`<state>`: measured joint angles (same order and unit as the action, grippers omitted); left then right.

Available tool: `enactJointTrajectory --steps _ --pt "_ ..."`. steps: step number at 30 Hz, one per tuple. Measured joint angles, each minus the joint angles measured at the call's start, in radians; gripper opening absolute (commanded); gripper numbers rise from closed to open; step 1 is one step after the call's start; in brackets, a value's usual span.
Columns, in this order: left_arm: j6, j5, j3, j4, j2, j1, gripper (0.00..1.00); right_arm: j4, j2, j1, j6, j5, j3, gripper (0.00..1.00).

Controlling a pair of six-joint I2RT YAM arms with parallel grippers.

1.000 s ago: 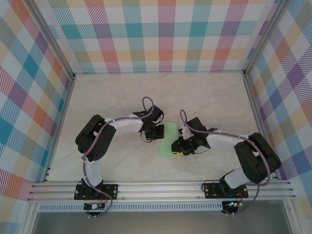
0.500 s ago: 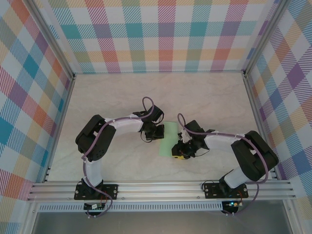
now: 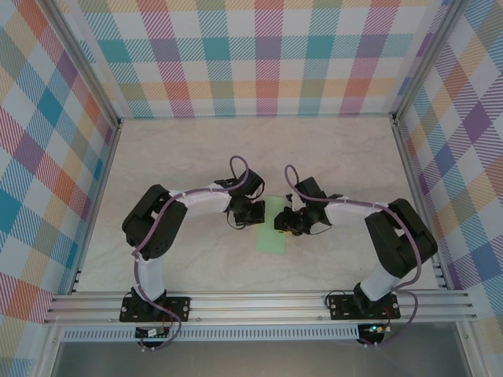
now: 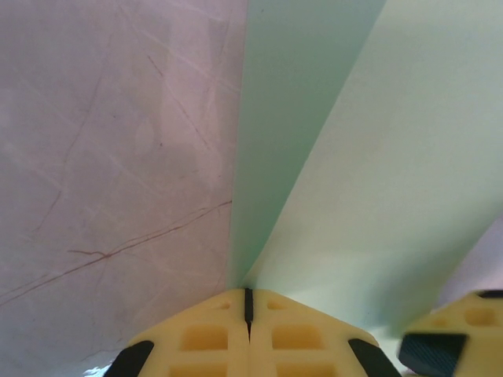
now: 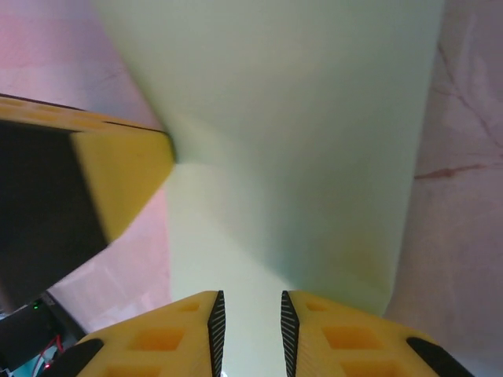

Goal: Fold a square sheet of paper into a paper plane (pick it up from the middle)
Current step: Fold the square sheet of paper in half at the center of the table.

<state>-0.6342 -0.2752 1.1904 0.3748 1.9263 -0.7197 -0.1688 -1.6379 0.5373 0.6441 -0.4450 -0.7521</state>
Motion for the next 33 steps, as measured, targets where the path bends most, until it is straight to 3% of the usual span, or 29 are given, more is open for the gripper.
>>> enactJointTrajectory --steps 15,25,33 --pt "0.008 -0.002 0.015 0.018 0.008 0.0 0.0 -0.026 0.042 -0.053 -0.029 -0.019 -0.07 0.28" --pt "0.018 -0.002 0.016 0.019 0.008 0.0 0.0 0.011 -0.099 -0.077 -0.035 -0.045 -0.078 0.28" --pt "0.022 -0.003 0.017 0.018 0.01 0.0 0.0 -0.002 -0.079 -0.085 -0.035 -0.067 -0.082 0.29"
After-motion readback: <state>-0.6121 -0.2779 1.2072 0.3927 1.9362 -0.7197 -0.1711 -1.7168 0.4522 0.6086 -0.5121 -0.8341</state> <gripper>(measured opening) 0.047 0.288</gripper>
